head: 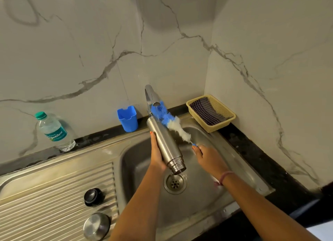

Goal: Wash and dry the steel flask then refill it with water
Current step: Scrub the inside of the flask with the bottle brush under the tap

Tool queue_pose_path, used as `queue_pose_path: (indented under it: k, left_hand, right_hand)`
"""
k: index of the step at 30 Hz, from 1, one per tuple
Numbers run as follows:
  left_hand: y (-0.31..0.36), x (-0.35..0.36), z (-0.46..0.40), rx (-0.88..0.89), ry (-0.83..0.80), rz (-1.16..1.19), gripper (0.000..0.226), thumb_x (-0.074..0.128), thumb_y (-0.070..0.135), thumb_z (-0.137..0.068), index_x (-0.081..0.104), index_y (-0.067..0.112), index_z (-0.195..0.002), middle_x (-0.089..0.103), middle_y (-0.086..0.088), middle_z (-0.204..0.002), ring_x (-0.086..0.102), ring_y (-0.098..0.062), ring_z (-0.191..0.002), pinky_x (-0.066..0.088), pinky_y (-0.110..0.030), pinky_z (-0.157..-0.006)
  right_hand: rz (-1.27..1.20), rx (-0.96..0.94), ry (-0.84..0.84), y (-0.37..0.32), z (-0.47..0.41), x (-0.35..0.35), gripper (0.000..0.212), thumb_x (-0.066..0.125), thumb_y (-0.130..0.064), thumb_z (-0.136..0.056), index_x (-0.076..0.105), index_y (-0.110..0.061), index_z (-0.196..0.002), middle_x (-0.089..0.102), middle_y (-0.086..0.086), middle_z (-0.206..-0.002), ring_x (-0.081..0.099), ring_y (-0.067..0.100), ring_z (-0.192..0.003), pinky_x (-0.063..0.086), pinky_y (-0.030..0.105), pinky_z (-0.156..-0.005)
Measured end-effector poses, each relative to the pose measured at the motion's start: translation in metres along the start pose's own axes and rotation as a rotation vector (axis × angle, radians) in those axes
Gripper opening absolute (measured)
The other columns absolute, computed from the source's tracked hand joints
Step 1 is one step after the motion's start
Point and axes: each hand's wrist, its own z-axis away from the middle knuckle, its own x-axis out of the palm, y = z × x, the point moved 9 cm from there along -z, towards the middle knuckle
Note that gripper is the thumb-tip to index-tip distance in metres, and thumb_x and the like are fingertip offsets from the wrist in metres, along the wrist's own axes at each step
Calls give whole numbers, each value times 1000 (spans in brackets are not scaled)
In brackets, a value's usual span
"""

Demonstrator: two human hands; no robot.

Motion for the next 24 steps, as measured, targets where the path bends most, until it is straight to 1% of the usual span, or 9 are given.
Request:
queue_pose_path:
  k: [3, 5, 6, 8, 11, 14, 16, 20, 24]
  left_hand:
    - [6, -8, -5, 11, 3, 5, 88, 62, 78, -75, 53, 16, -137, 72, -16, -110, 72, -30, -90, 57, -43, -79]
    - [6, -8, -4, 0, -9, -31, 87, 61, 79, -75, 55, 15, -134, 71, -17, -111, 71, -31, -91, 56, -46, -85]
    - [4, -5, -2, -9, -29, -56, 85, 60, 78, -76, 57, 14, -132, 71, -18, -110, 71, -31, -90, 56, -46, -87]
    - [-2, -2, 2, -38, -34, -114, 82, 64, 76, -74, 57, 16, -129, 71, -18, -111, 70, -32, -92, 56, -48, -88]
    - [-3, -4, 5, -45, 8, -203, 84, 78, 66, -63, 53, 19, -127, 67, -21, -119, 69, -35, -100, 58, -50, -86]
    - [1, -3, 3, -9, 2, -240, 90, 86, 57, -58, 49, 23, -133, 64, -22, -123, 68, -35, -99, 58, -52, -83]
    - [6, -2, 3, 34, -6, -235, 82, 83, 50, -64, 48, 27, -134, 63, -20, -122, 67, -34, -97, 59, -50, -79]
    - [9, -2, 6, 55, -7, -243, 71, 81, 44, -70, 50, 28, -132, 64, -19, -121, 67, -33, -97, 59, -45, -76]
    - [12, -4, 8, 62, 8, -229, 60, 80, 39, -76, 52, 30, -128, 65, -17, -118, 67, -32, -96, 59, -45, -73]
  right_hand:
    - [27, -45, -16, 10, 25, 5, 35, 39, -38, -100, 55, -15, -79, 42, -7, -52, 37, 6, -43, 32, 21, -43]
    - [62, -68, -5, 9, 28, 5, 36, 39, -40, -100, 55, -15, -79, 42, -7, -52, 36, 7, -43, 36, 28, -46]
    - [90, -81, 4, 4, 24, 4, 36, 38, -39, -101, 54, -15, -79, 41, -8, -52, 36, 6, -43, 35, 29, -47]
    - [145, -97, 13, -10, 14, -3, 34, 36, -38, -101, 51, -17, -79, 41, -8, -52, 37, 6, -45, 31, 23, -47]
    - [199, -62, 45, -16, 4, -11, 34, 33, -39, -102, 49, -19, -80, 43, -8, -54, 40, 5, -47, 28, 18, -44]
    - [288, -68, 63, -15, 11, -13, 33, 32, -39, -102, 56, -17, -92, 37, -10, -55, 39, 5, -49, 28, 20, -47]
    - [319, -80, 70, -13, 14, -14, 36, 32, -39, -102, 59, -15, -98, 34, -12, -55, 38, 6, -50, 30, 21, -48]
    - [283, -51, 88, -10, 8, -19, 38, 32, -39, -103, 58, -12, -94, 38, -10, -54, 36, 3, -46, 26, 18, -44]
    - [295, -95, 73, -15, 14, -15, 32, 33, -38, -103, 55, -17, -92, 36, -11, -53, 35, 2, -46, 23, 16, -44]
